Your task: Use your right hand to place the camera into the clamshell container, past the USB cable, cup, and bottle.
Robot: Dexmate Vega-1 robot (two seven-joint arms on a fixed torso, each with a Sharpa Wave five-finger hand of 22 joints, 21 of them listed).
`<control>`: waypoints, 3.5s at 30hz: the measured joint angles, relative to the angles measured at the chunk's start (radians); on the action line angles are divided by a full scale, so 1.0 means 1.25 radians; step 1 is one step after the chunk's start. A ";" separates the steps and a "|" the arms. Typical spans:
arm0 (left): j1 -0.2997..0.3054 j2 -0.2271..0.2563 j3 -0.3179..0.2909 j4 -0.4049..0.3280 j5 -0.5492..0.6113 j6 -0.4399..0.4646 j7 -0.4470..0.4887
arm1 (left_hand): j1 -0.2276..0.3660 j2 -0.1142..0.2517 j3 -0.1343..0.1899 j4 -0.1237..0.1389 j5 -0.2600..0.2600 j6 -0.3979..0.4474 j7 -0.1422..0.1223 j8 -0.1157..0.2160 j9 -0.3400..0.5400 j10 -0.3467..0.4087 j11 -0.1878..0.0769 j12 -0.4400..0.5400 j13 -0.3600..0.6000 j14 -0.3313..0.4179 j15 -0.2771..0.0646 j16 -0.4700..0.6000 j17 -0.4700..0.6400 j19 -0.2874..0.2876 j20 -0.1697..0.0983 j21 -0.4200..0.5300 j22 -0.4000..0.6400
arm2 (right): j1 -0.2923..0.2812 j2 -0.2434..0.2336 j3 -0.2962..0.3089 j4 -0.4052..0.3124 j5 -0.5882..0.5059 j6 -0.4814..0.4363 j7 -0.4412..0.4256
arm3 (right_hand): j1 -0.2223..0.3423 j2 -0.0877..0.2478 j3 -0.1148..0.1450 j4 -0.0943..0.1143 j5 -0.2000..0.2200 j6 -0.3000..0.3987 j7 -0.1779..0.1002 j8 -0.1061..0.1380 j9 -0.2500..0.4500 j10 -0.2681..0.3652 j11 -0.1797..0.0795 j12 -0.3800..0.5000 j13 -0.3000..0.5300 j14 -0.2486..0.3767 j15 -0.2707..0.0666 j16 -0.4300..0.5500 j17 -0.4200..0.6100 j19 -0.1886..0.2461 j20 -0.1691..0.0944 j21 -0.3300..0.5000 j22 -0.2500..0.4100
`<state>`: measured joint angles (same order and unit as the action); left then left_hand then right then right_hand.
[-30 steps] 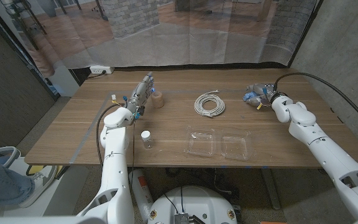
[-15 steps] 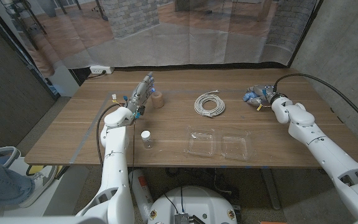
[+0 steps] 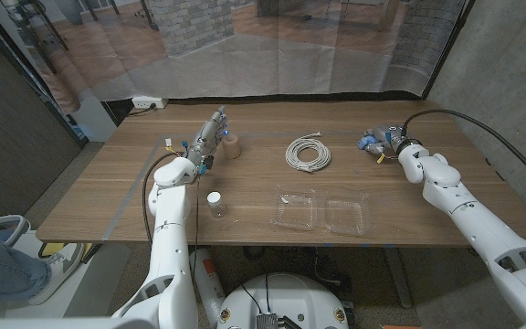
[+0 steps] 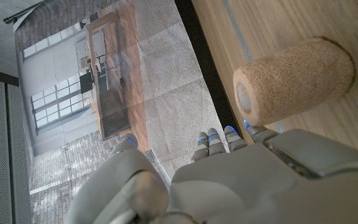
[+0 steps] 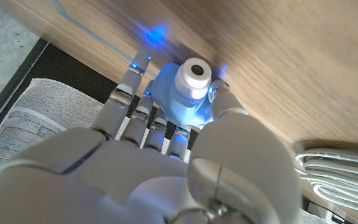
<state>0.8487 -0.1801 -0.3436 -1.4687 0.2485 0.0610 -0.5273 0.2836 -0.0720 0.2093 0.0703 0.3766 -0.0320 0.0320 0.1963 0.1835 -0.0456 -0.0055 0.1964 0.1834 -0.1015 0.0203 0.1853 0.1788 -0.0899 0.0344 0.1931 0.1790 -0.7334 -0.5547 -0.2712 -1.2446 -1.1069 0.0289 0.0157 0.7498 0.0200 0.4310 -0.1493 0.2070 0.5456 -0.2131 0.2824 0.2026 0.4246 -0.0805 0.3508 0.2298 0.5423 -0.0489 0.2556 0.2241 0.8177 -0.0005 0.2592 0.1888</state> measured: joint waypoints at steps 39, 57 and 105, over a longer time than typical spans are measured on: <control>0.000 -0.005 0.009 -0.008 0.009 0.009 0.002 | 0.006 0.006 -0.007 0.000 0.000 0.003 0.003 0.000 0.000 0.004 -0.004 0.003 0.000 0.000 0.000 0.000 0.000 0.000 0.000 0.000 0.000 | -0.037 -0.012 0.025 -0.037 0.014 0.003 -0.078 | 0.049 0.012 -0.006 -0.003 -0.022 0.146 -0.002 0.044 0.023 0.165 -0.034 0.085 0.028 0.127 -0.013 0.071 0.064 0.049 -0.069 0.022 0.015; 0.001 -0.003 0.014 -0.021 0.009 -0.001 -0.003 | 0.006 0.006 -0.010 0.003 0.000 0.003 0.003 0.000 0.000 0.004 -0.004 0.003 0.000 0.000 0.000 0.000 0.000 0.000 0.000 0.000 0.000 | -0.114 -0.037 0.088 -0.166 0.022 0.020 -0.076 | 0.046 0.015 -0.010 -0.002 -0.025 0.145 -0.002 0.042 0.026 0.170 -0.031 0.085 0.034 0.128 -0.014 0.071 0.068 0.045 -0.074 0.029 0.019; 0.019 0.014 0.004 -0.051 -0.003 0.002 -0.024 | 0.014 0.014 -0.012 0.001 0.000 0.006 0.006 0.000 0.000 0.004 -0.004 0.003 0.000 0.004 0.004 0.000 0.000 0.000 0.000 0.000 0.000 | -0.347 -0.045 0.243 -0.452 -0.023 0.074 -0.053 | 0.046 0.015 -0.014 -0.004 -0.029 0.171 0.009 0.047 0.030 0.213 -0.030 0.108 0.042 0.153 -0.021 0.070 0.071 0.041 -0.078 0.045 0.026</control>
<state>0.8719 -0.1630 -0.3383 -1.5325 0.2446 0.0629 -0.5574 0.3008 -0.0549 0.1941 0.0714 0.3767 -0.0248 0.0394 0.1963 0.1835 -0.0401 -0.0110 0.2003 0.1834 -0.0959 0.0253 0.1852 0.1788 -0.0899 0.0344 0.1931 0.1789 -1.1675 -0.6112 0.0322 -1.8095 -1.1362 0.1209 -0.0508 0.8074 0.0385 0.4137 -0.1542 0.1703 0.7599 -0.2019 0.3414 0.2398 0.6905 -0.1176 0.4862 0.2819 0.7331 -0.0753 0.3436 0.3130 0.8689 -0.0985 0.3152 0.2211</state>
